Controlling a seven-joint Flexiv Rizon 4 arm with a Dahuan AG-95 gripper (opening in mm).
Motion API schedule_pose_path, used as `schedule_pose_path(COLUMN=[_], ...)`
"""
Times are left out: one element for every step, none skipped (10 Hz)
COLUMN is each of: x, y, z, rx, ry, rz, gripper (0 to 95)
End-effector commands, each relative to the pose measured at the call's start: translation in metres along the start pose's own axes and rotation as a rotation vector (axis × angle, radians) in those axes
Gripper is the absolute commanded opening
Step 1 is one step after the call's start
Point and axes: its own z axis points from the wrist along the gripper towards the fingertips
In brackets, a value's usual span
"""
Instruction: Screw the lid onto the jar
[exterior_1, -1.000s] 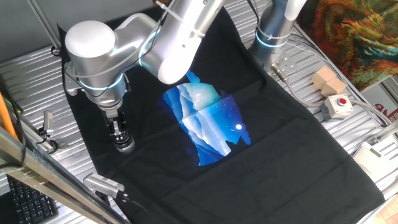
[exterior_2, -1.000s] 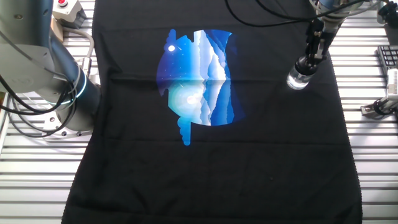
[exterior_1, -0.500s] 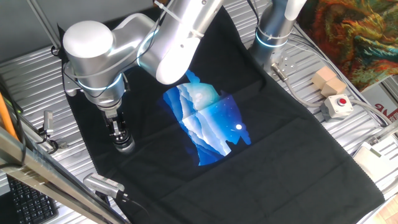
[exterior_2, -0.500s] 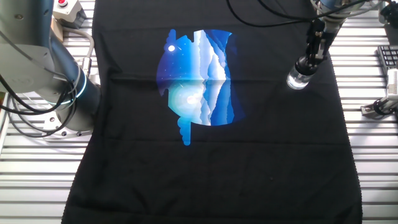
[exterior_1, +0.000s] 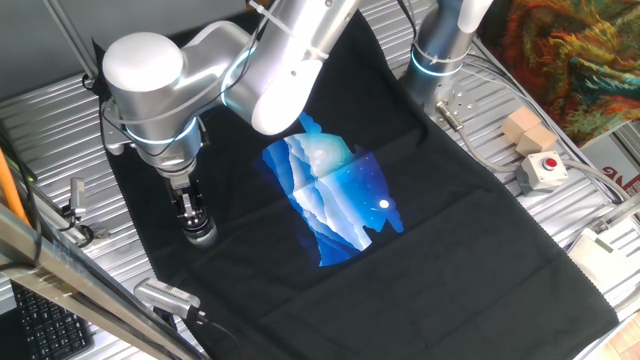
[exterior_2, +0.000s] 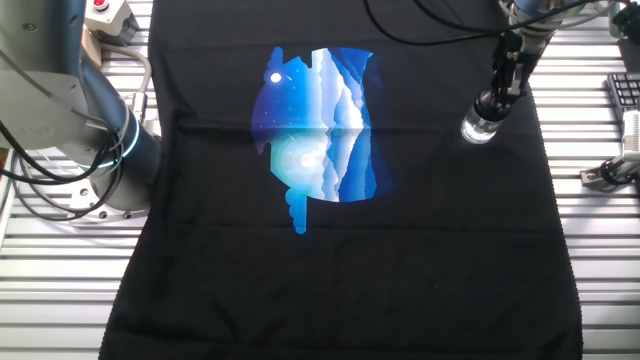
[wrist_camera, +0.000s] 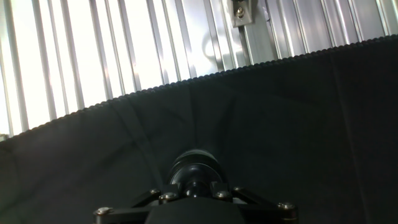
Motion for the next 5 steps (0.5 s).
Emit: schedule_pose_path(x=[-0.0011, -0.0011, -0.0012, -0.0012, -0.0012], y=[0.0009, 0.0012, 0.0014, 0.0015, 0.0016], z=[0.0002, 0.0001, -0.0003, -0.0005, -0.0005], rx=[0.001, 0.004, 0.004, 0.004, 0.004], ry=[0.002, 0.006, 0.008, 0.008, 0.008], rz=[-0.003, -0.003, -0.003, -0.003, -0.003], gripper=[0.0, 0.0, 0.0, 0.0, 0.0])
